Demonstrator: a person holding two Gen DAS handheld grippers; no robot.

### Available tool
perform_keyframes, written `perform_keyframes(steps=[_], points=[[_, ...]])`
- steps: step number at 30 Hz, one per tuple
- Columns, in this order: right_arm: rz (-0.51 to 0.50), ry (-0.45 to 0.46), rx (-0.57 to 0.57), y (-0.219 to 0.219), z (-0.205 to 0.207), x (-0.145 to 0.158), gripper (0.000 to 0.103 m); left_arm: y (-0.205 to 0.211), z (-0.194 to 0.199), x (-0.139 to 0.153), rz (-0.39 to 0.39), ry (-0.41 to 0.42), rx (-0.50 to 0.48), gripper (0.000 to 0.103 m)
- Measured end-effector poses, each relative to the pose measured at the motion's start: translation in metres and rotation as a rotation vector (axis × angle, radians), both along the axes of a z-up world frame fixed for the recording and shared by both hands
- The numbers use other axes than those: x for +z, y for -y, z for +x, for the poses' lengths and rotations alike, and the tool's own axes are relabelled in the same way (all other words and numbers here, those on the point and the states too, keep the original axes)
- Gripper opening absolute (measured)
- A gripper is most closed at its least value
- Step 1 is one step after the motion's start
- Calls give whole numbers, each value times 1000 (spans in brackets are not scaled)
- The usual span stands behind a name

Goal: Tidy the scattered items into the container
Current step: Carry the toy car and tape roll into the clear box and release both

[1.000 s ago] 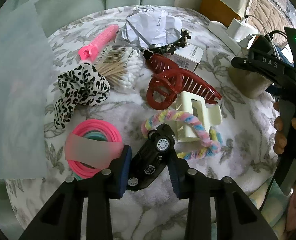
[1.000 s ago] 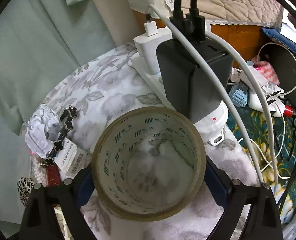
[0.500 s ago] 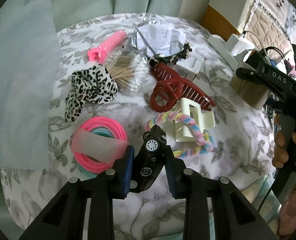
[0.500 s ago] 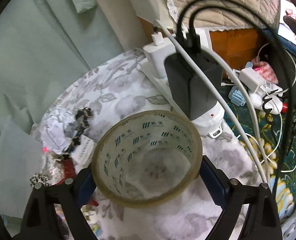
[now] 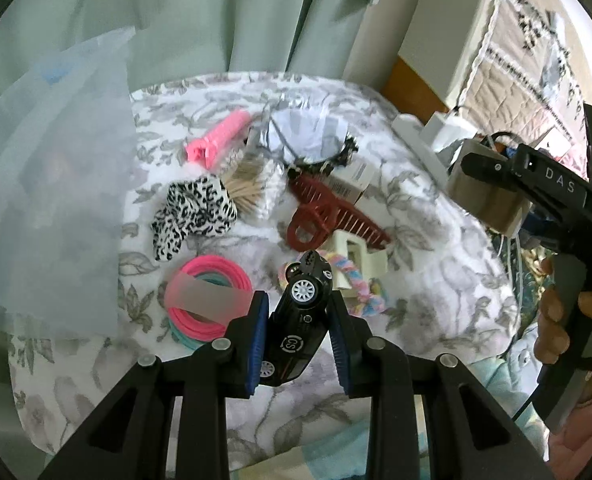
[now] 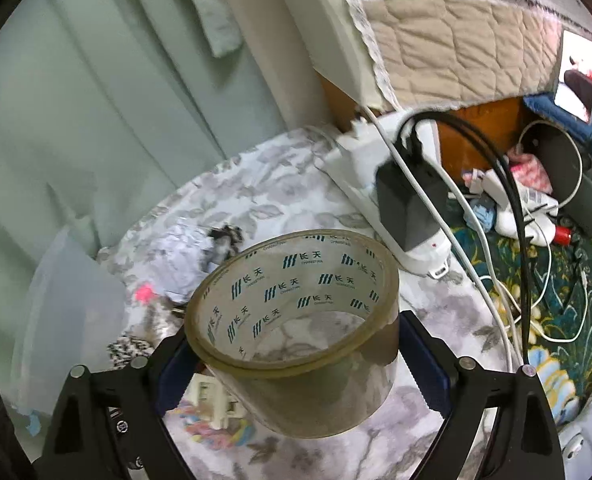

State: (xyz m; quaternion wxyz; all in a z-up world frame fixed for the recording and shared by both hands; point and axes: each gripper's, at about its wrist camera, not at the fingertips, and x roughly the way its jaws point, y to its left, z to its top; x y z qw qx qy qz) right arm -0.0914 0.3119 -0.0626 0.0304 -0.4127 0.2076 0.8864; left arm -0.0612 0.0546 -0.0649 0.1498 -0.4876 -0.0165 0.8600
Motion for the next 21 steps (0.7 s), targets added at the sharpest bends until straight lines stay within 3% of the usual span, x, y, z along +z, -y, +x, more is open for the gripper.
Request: perform_keyframes(steps=[11, 21], points=[[-14, -106, 46, 32, 16, 54, 94, 15, 6, 59, 81, -149, 18, 31], [-24, -269, 137, 81, 27, 125, 94, 60, 4, 126, 183, -320, 119, 31]])
